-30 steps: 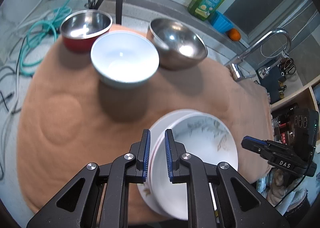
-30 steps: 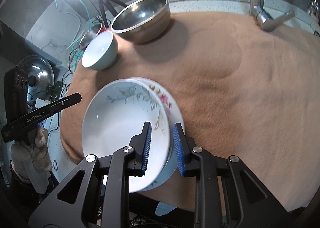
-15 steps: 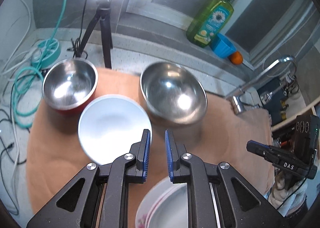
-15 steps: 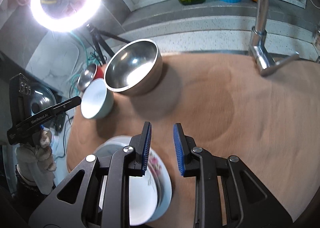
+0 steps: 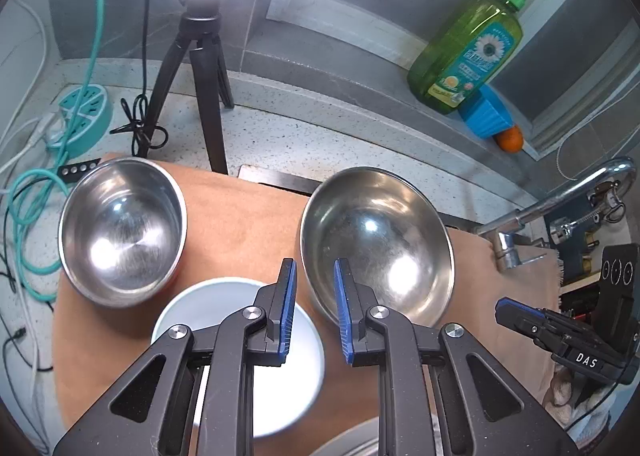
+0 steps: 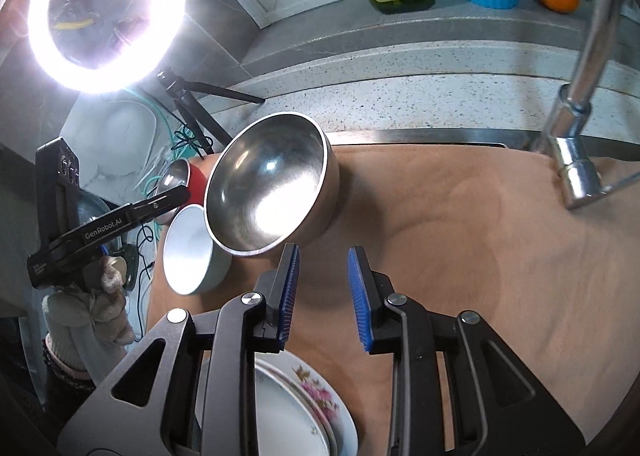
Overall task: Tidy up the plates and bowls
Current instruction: 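Move the left gripper up and over to the large steel bowl, then close the left gripper on the large steel bowl's rim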
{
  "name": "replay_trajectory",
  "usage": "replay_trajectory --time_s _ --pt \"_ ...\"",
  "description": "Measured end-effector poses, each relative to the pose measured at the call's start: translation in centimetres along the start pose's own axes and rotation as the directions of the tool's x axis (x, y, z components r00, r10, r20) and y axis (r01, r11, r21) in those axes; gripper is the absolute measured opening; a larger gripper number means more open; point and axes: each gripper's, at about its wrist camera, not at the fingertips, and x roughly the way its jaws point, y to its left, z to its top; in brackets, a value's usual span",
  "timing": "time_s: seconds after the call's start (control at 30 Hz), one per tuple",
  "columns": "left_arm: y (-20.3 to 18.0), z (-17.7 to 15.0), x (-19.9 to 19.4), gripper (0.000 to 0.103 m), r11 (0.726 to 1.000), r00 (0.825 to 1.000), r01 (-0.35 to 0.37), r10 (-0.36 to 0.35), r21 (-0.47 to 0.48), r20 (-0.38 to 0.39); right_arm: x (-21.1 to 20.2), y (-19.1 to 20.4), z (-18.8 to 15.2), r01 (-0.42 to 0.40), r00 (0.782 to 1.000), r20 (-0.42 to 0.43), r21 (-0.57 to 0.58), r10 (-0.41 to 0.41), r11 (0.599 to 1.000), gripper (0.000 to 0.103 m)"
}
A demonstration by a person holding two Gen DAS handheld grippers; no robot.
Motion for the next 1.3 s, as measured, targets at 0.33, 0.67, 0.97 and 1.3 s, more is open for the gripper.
replay_trajectory --time_s 0.33,0.67,0.97,1.3 --pt "0.4 1.5 2.1 0.017 0.999 0.999 -0.029 0.029 -0.012 -0.039 2.8 0.5 2.4 -0.02 0.999 -0.029 0.022 0.021 1.0 0.026" --pt "-0.2 1.6 3.5 0.017 1.0 0.997 -0.03 0.031 0.006 -0.064 5.2 0.5 3.4 -0.009 0.998 -0.067 0.028 0.011 1.0 0.026" --pt "-0.8 1.6 4.0 0.017 0.999 0.997 -0.031 0.033 0.022 -0.067 6.3 0.6 3.5 0.0 0.996 -0.093 0.02 0.002 1.0 0.019" --pt "-1.3 1.2 3.5 0.017 0.999 0.998 -0.029 0.031 0.026 -0.06 5.9 0.6 3.2 0.024 0.996 -0.085 0.009 -0.023 1.0 0.016"
